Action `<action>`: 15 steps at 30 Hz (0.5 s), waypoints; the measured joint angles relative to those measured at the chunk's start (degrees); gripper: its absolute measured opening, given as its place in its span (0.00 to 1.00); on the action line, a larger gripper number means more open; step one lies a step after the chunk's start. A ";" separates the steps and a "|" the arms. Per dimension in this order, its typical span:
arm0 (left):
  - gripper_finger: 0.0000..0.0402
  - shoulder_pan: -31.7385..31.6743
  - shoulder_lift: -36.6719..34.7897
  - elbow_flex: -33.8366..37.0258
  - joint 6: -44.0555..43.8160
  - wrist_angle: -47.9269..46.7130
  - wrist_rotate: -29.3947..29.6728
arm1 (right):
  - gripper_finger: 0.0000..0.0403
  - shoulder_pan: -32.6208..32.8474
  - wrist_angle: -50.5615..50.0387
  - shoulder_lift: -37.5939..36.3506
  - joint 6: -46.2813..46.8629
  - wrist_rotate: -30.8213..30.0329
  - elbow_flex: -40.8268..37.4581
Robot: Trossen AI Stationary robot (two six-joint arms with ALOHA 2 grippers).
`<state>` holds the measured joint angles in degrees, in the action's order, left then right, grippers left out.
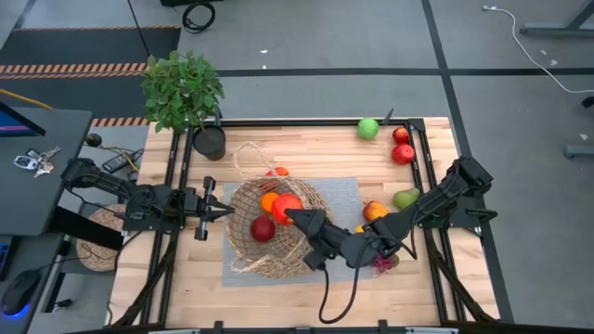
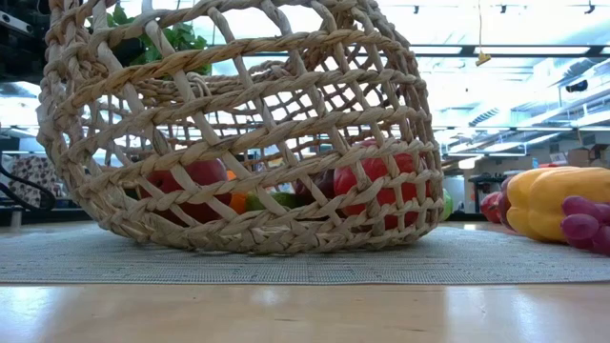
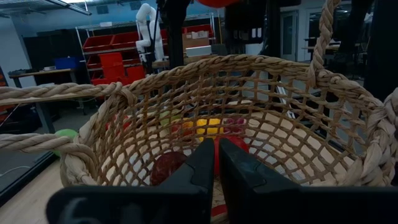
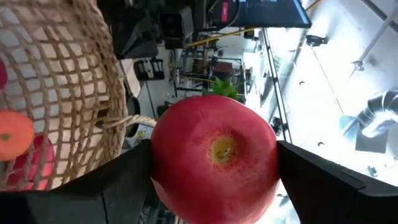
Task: Build produce basket
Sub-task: Put the red apple into the brown woven basket
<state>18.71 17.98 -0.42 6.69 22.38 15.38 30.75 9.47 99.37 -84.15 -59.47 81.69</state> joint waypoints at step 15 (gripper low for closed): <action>0.07 -0.01 0.02 0.00 0.01 0.01 0.00 | 0.82 -1.72 -2.25 0.00 23.57 13.01 -0.04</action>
<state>18.70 18.00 -0.43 6.70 22.39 15.38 29.04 7.22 99.37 -60.59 -46.47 81.65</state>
